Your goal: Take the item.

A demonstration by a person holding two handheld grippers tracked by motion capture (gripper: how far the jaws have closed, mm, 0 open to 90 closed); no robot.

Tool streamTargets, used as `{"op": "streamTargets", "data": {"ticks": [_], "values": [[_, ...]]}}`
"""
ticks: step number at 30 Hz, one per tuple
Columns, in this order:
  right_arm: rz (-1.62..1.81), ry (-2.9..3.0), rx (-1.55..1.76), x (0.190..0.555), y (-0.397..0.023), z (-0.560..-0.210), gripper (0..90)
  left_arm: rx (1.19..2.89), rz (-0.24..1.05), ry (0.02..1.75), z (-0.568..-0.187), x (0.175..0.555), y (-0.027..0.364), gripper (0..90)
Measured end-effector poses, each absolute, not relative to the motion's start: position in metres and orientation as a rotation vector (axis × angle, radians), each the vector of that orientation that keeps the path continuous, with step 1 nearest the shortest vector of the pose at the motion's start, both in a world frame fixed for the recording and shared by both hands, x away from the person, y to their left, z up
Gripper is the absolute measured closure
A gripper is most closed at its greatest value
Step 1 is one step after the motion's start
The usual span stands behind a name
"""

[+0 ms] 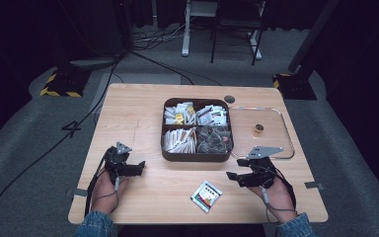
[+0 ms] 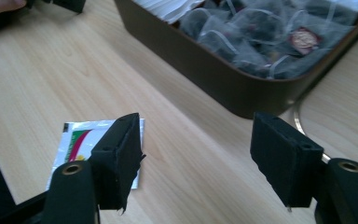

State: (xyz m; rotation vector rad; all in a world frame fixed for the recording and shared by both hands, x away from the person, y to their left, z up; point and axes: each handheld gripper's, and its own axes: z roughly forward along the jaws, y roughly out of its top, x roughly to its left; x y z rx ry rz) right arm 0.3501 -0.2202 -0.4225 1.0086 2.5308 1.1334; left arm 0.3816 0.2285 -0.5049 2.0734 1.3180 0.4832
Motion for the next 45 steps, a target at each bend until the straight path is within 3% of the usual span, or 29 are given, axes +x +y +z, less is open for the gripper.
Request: {"op": "streamTargets", "data": {"ticks": [10, 22, 40, 45], "values": [[1.104, 2.441, 1.077, 0.360, -0.255, -0.422, 30.5, 2.073, 0.483, 1.318, -0.505, 0.382, 0.229, 6.3], [1.003, 2.368, 1.179, 0.372, -0.291, -0.451, 27.0, 2.073, 0.483, 1.318, -0.505, 0.382, 0.229, 6.3], [0.924, 2.399, 1.179, 0.375, -0.297, -0.491, 19.2, 2.073, 0.484, 1.318, -0.505, 0.382, 0.229, 6.3], [0.975, 2.366, 1.141, 0.375, -0.294, -0.503, 4.7, 2.074, 0.484, 1.318, -0.505, 0.382, 0.229, 6.3]]}}
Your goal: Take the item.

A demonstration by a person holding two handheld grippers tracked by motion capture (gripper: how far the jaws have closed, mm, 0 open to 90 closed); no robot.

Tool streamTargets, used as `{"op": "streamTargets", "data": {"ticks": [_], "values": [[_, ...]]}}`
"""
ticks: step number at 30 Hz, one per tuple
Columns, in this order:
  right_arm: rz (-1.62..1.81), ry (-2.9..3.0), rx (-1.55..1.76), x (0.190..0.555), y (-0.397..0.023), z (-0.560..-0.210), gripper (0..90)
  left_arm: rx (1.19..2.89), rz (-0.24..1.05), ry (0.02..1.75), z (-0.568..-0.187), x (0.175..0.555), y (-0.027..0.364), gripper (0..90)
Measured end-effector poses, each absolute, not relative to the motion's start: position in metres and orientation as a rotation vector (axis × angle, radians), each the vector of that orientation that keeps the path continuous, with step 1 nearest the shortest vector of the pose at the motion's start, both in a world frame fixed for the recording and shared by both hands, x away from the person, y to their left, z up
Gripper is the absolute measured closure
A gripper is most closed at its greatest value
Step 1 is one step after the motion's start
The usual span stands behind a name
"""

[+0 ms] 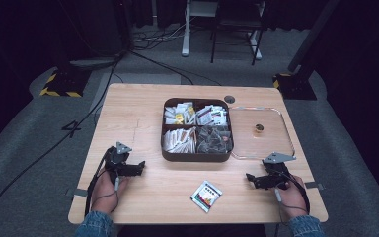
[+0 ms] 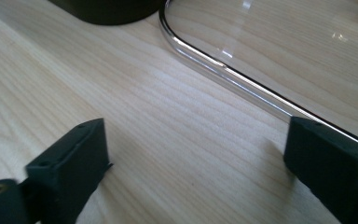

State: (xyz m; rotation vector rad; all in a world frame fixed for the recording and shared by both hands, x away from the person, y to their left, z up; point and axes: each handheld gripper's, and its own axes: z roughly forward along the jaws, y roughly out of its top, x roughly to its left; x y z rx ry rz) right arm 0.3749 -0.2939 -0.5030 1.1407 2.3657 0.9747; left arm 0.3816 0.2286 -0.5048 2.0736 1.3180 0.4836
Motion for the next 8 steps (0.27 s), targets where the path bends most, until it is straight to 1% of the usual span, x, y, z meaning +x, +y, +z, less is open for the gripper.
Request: {"op": "streamTargets", "data": {"ticks": [1, 8], "values": [[0.988, 2.350, 1.140, 0.3748, -0.2935, -0.5050, 3.4, 2.074, 0.483, 1.318, -0.5048, 0.3816, 0.2286, 6.3], [0.983, 2.349, 1.147, 0.3751, -0.2932, -0.5051, 2.7, 2.073, 0.483, 1.318, -0.5048, 0.3816, 0.2285, 6.3]]}}
